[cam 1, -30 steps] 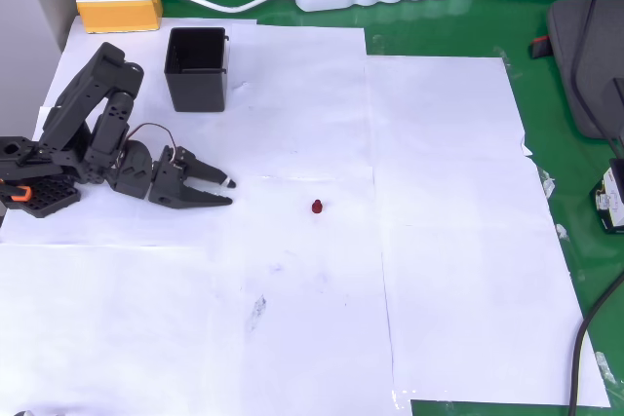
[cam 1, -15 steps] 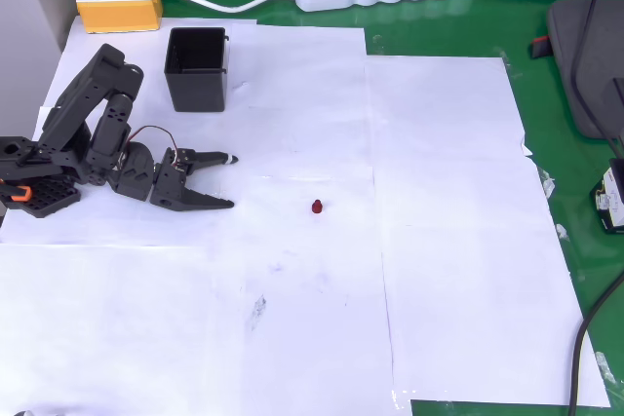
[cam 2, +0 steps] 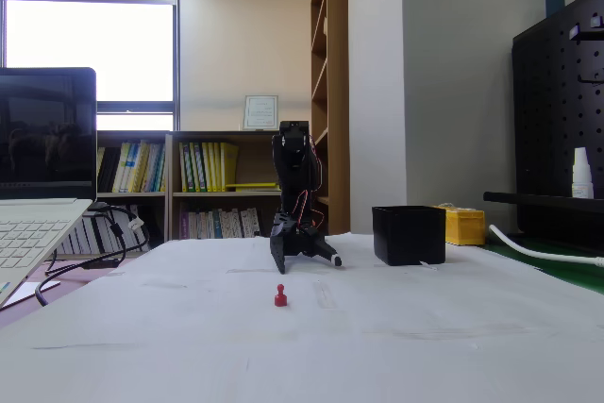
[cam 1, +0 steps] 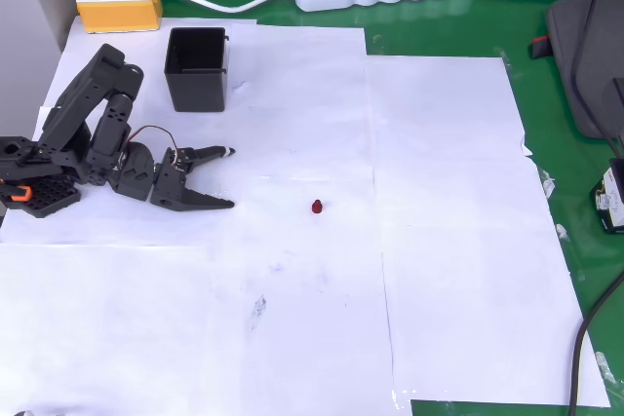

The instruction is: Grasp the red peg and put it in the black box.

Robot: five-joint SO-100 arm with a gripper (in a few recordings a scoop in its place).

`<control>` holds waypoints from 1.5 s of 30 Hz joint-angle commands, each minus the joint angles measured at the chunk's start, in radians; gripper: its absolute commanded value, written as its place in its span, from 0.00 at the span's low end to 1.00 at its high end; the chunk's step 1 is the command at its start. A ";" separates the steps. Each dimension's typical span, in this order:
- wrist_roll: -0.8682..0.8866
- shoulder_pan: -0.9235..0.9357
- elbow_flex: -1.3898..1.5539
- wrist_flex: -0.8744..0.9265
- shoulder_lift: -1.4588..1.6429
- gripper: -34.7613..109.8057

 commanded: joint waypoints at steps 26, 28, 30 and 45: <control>0.035 0.040 0.318 -0.057 0.126 0.60; 0.037 0.035 0.357 -0.052 0.138 0.60; 0.038 0.034 0.394 -0.032 0.143 0.60; 0.058 0.054 0.538 0.456 -0.043 0.60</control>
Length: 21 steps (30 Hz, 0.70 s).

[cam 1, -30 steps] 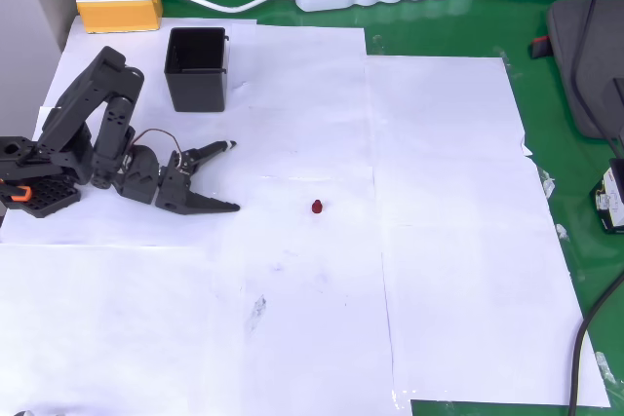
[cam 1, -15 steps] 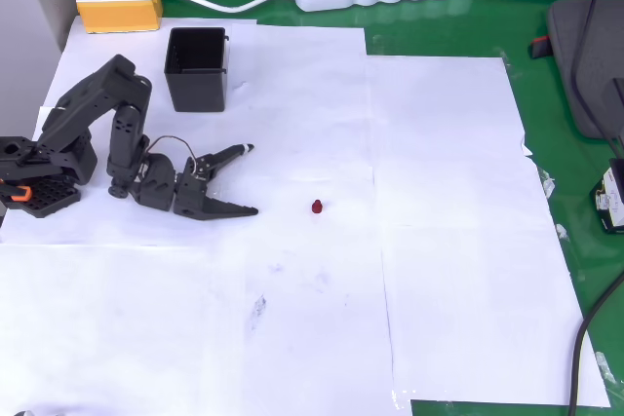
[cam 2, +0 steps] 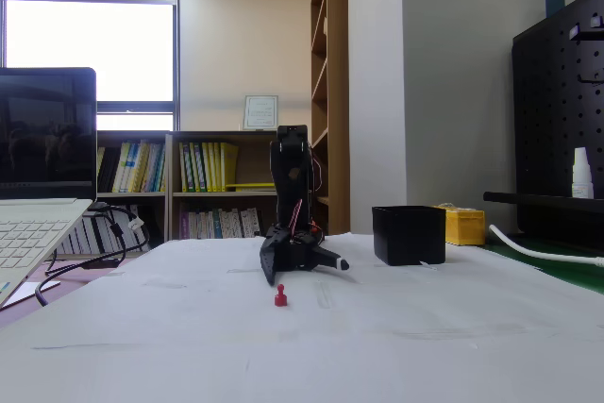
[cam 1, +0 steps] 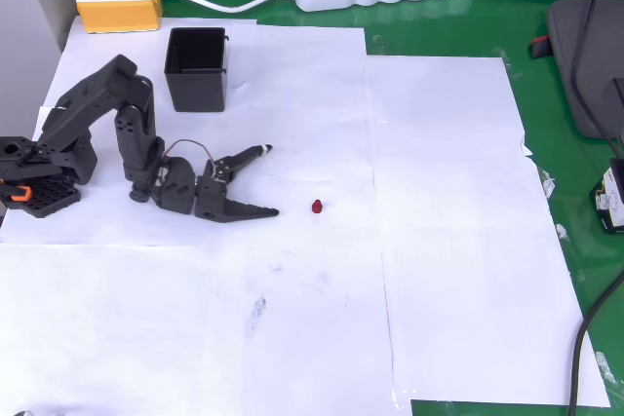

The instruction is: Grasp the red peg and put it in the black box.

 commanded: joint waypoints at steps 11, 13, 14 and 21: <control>-0.066 0.026 0.120 0.264 -0.123 0.60; -0.092 0.025 0.126 0.290 -0.132 0.60; -0.110 0.023 0.129 0.296 -0.132 0.60; -0.155 0.020 0.187 0.393 -0.137 0.60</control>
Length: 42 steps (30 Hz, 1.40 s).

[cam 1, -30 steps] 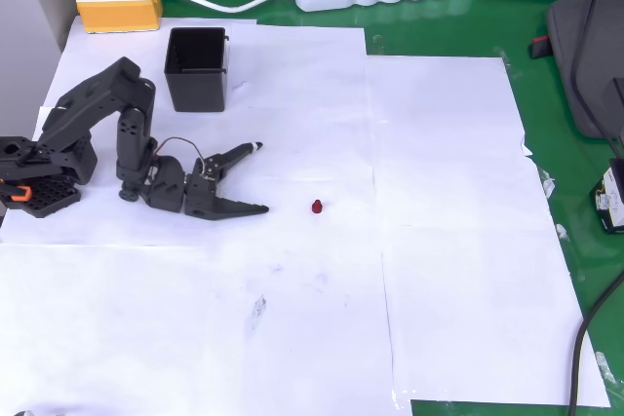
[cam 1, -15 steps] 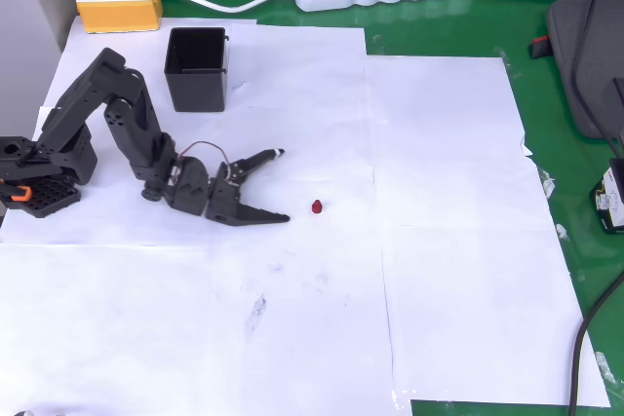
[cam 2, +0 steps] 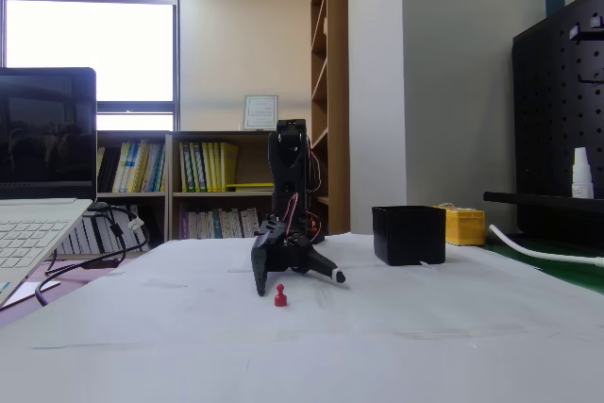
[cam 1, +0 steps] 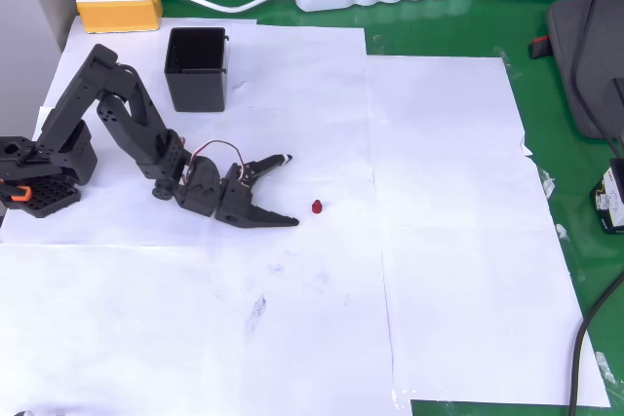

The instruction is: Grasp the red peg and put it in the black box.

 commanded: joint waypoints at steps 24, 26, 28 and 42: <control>-0.005 0.002 0.238 -0.041 0.127 0.60; -0.003 -0.002 0.250 -0.041 0.135 0.60; 0.000 -0.003 0.253 -0.043 0.140 0.60; 0.009 -0.029 0.279 -0.048 0.158 0.60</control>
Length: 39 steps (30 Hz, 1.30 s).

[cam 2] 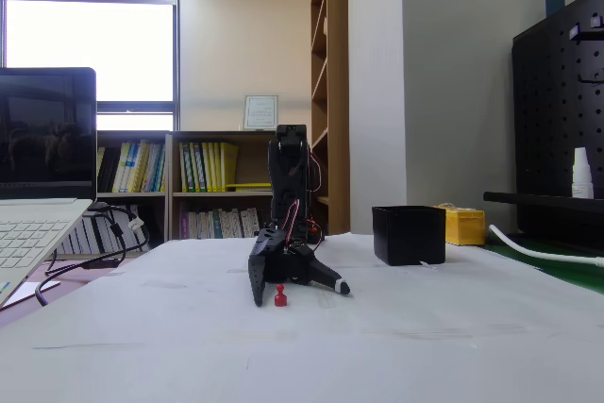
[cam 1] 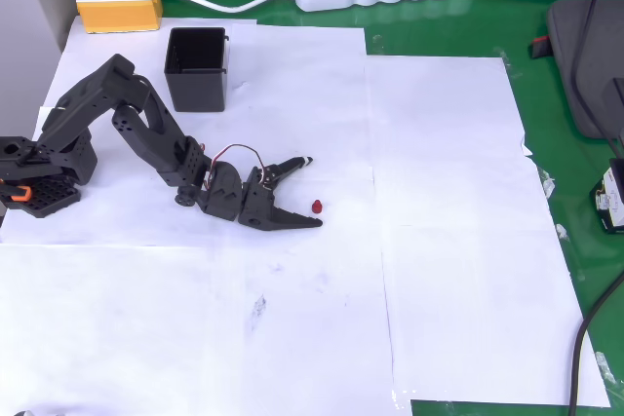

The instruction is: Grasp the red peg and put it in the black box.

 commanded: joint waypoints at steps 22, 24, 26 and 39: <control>-0.014 -0.020 0.009 -0.046 -0.008 0.41; -0.021 -0.017 0.006 -0.052 -0.008 0.38; -0.034 -0.020 -0.003 -0.048 -0.014 0.33; -0.043 -0.023 -0.014 -0.058 -0.017 0.24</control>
